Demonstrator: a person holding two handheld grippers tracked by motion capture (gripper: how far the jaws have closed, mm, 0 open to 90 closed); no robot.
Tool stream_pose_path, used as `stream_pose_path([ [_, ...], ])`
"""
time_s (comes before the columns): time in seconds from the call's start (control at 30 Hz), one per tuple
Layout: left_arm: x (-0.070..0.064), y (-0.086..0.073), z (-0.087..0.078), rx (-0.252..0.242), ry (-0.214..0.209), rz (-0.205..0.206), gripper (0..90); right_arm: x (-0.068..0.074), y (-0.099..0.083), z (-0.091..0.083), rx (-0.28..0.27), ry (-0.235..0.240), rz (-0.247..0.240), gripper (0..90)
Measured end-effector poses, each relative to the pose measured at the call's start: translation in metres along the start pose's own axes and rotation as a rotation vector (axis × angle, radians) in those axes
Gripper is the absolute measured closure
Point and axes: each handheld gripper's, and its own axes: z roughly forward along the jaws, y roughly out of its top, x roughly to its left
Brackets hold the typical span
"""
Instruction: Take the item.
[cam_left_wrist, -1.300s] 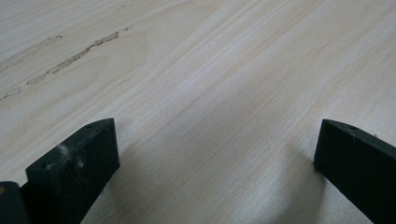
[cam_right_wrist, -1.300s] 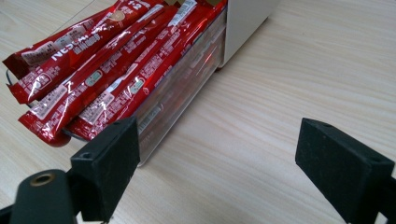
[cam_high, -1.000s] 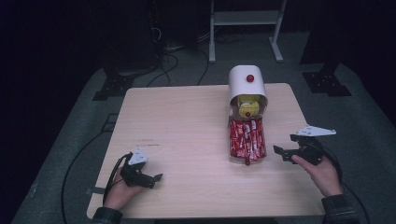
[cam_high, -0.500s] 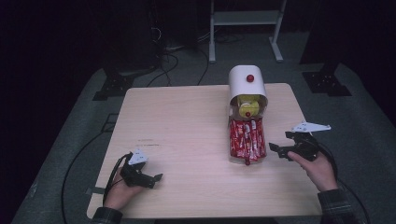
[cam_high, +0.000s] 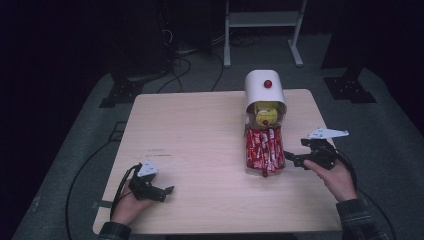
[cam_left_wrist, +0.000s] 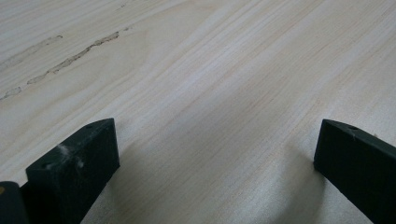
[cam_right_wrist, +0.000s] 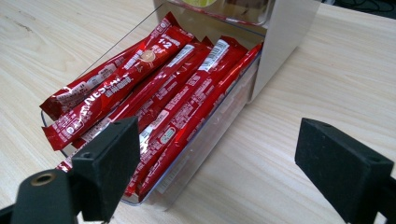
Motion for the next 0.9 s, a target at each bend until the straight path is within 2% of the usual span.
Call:
stream_pose_path([
  [0.9, 0.0, 0.0, 0.0, 0.0, 0.0, 0.0, 0.0, 0.018, 0.019, 0.02, 0.0, 0.037, -0.036, 13.5],
])
